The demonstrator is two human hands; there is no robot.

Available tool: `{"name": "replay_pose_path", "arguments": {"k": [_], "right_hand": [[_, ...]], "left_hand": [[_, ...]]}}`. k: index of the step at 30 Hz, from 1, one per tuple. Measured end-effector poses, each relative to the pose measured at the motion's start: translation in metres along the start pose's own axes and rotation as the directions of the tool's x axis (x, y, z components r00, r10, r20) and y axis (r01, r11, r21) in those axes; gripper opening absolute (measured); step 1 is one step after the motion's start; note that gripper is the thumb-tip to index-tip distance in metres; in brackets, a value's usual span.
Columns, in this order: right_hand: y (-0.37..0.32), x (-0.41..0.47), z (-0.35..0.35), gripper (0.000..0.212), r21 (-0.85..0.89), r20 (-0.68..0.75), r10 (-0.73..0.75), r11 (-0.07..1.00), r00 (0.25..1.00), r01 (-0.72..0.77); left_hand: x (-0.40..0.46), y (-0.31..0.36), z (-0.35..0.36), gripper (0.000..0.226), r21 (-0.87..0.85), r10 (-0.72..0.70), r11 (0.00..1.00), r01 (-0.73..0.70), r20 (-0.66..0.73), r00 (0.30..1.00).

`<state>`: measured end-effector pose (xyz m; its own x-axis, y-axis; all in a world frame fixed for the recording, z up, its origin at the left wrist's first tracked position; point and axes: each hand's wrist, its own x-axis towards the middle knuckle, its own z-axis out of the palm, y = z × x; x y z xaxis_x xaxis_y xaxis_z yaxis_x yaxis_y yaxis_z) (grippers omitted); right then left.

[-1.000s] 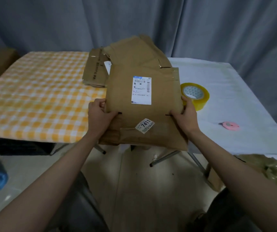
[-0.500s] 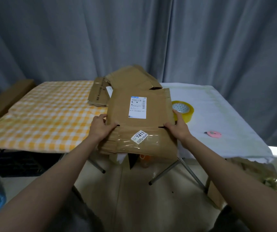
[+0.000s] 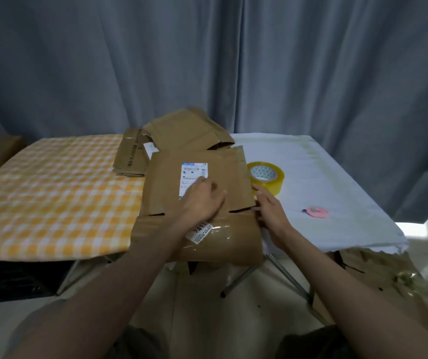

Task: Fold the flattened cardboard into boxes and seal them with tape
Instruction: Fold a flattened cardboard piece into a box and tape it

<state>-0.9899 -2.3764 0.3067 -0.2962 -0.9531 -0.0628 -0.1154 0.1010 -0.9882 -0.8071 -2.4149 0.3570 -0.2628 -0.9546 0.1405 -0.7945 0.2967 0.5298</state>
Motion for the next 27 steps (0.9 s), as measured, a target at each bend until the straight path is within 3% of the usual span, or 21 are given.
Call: {"name": "replay_pose_path", "arguments": {"k": [4, 7, 13, 16, 19, 23, 27], "right_hand": [[0.012, 0.006, -0.006, 0.042, -0.039, 0.042, -0.022, 0.999, 0.999, 0.023], [0.013, 0.009, -0.009, 0.039, -0.025, 0.056, -0.027, 0.999, 0.998, 0.029], [0.013, 0.009, -0.016, 0.039, -0.069, 0.101, 0.03, 0.997, 0.994, -0.023], [0.016, 0.018, -0.011, 0.045, -0.123, 0.054, 0.105, 0.988, 0.993, -0.097], [0.018, 0.029, -0.005, 0.052, -0.154, 0.035, 0.186, 0.972, 0.982, -0.178], [0.003, 0.027, 0.007, 0.012, -0.129, 0.044, 0.236, 0.965, 0.971, -0.229], [-0.023, 0.011, 0.013, 0.021, -0.06, 0.075, 0.234, 0.971, 0.969, -0.23]], "left_hand": [[0.02, 0.048, 0.02, 0.081, 0.153, -0.129, 0.982, 0.112, 0.107, 0.986], [0.032, 0.059, 0.026, 0.093, 0.244, -0.191, 0.957, 0.155, 0.13, 0.973], [0.046, 0.06, 0.029, 0.085, 0.258, -0.229, 0.951, 0.173, 0.204, 0.952], [0.048, 0.062, 0.026, 0.045, 0.2, -0.195, 0.968, 0.151, 0.221, 0.956], [0.045, 0.062, 0.019, 0.026, 0.18, -0.171, 0.974, 0.138, 0.181, 0.969], [0.036, 0.054, 0.005, 0.023, 0.159, -0.153, 0.978, 0.137, 0.089, 0.984], [0.029, 0.045, -0.024, 0.028, 0.035, -0.151, 0.988, 0.149, 0.034, 0.988]]}}
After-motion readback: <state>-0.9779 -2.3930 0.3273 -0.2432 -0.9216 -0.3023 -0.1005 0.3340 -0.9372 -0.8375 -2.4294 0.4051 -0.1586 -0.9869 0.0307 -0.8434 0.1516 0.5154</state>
